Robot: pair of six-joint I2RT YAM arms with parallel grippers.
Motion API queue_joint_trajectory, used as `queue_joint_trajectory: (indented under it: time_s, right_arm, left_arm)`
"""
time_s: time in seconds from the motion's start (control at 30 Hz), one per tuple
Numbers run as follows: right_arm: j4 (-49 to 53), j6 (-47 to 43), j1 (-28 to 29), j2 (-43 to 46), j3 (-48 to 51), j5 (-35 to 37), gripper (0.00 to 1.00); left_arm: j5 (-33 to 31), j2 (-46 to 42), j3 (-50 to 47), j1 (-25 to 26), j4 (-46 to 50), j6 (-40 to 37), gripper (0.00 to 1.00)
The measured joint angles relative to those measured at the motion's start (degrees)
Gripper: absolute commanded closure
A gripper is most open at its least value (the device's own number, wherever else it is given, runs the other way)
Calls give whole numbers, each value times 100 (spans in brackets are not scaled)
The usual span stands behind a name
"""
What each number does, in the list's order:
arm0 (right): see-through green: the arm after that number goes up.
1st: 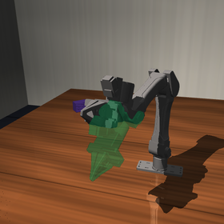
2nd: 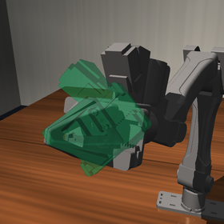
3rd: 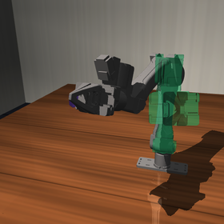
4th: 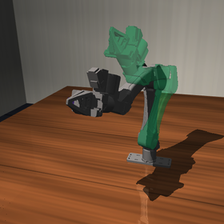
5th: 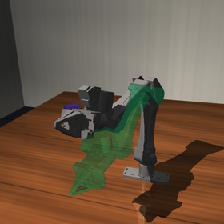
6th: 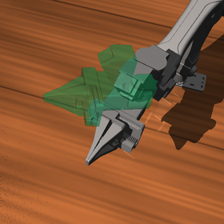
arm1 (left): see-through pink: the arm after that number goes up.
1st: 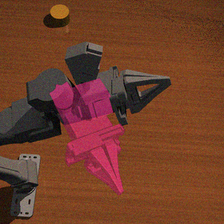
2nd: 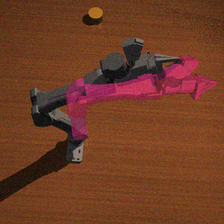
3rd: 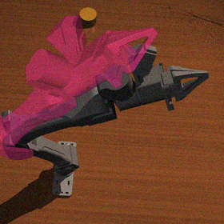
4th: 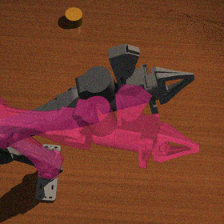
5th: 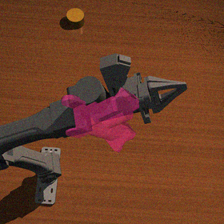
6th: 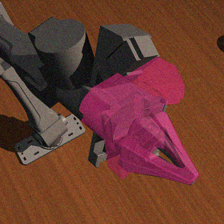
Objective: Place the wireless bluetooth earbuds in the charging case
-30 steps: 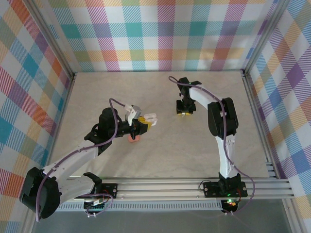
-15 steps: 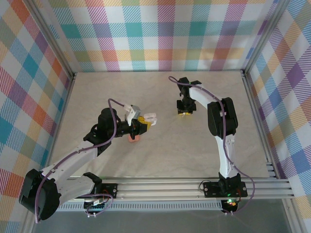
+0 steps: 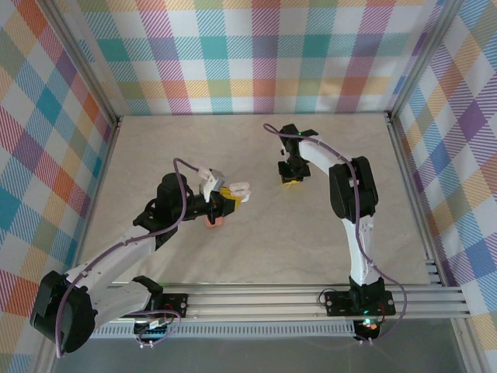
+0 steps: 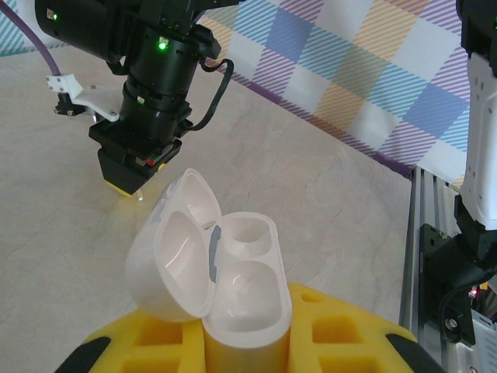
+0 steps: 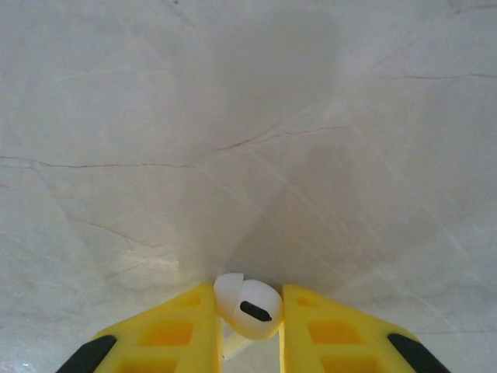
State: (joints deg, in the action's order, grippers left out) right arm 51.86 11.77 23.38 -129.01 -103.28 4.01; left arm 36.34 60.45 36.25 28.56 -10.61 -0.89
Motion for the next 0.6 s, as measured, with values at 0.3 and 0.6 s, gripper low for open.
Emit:
queue_joint_trajectory:
  time_s: [0.3, 0.6]
  right_arm:
    - [-197, -103, 85, 426, 468, -11, 80]
    - [-389, -326, 229, 1248, 844, 9, 82]
  left_arm:
    - [0, -72, 0, 0, 0, 0, 100]
    - [2, -72, 0, 0, -2, 9, 100]
